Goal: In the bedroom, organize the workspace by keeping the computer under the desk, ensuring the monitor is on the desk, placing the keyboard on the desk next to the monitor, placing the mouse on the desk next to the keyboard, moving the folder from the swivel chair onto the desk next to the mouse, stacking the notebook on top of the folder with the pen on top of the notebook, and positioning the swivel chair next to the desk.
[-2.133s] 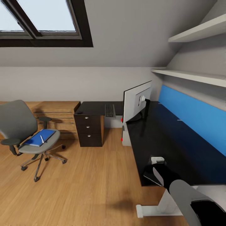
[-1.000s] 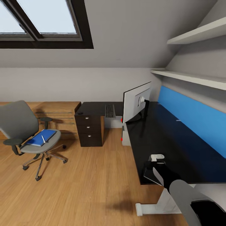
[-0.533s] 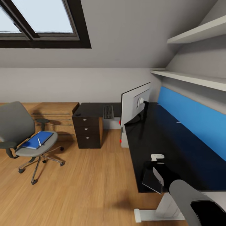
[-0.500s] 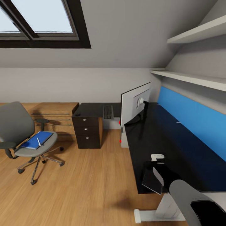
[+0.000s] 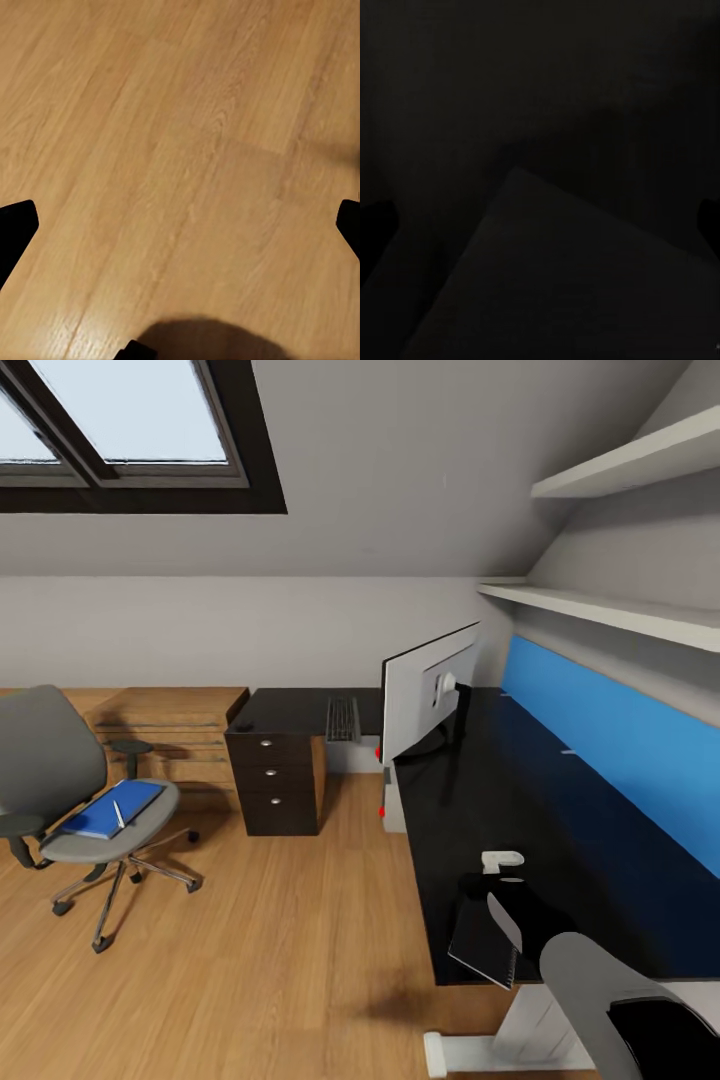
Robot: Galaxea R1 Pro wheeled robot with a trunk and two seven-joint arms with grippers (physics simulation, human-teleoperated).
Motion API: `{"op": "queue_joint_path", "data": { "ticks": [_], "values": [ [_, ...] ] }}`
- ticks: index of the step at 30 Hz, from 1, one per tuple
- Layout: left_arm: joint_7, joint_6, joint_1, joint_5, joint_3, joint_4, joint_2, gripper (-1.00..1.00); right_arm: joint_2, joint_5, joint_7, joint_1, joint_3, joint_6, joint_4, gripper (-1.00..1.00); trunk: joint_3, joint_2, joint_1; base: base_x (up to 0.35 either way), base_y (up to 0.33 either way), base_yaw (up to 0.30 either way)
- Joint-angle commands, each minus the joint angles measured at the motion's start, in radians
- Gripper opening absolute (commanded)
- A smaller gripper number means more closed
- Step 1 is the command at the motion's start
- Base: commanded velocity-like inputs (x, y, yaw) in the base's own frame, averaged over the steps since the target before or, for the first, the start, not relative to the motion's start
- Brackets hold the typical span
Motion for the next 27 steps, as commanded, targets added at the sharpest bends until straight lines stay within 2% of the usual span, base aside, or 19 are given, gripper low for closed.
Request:
{"op": "queue_joint_path", "data": {
  "ticks": [1, 8, 19, 27],
  "values": [
    [0.006, -0.006, -0.001, 0.01, -0.008, 0.0, 0.001, 1.0, -0.001, -0.009, -0.006, 0.0, 0.009, 0.006, -0.002, 1.0, -0.001, -0.001, 0.0, 0.015, -0.053, 0.0],
    [0.006, -0.006, -0.001, 0.01, -0.008, 0.006, 0.001, 1.0, -0.002, -0.009, -0.005, 0.0, 0.009, 0.005, -0.002, 1.0, -0.001, -0.001, 0.0, 0.09, -0.138, 0.0],
    [0.005, -0.006, -0.001, 0.01, -0.011, 0.011, 0.0, 1.0, -0.002, -0.009, -0.003, 0.0, 0.009, 0.005, -0.001, 1.0, -0.001, -0.001, 0.0, 0.02, -0.025, 0.0],
    [0.005, -0.006, -0.001, 0.01, -0.012, 0.011, -0.001, 1.0, -0.002, -0.009, -0.001, 0.0, 0.009, 0.005, 0.001, 1.0, -0.001, -0.001, 0.0, 0.178, -0.002, 0.0]
  ]
}}
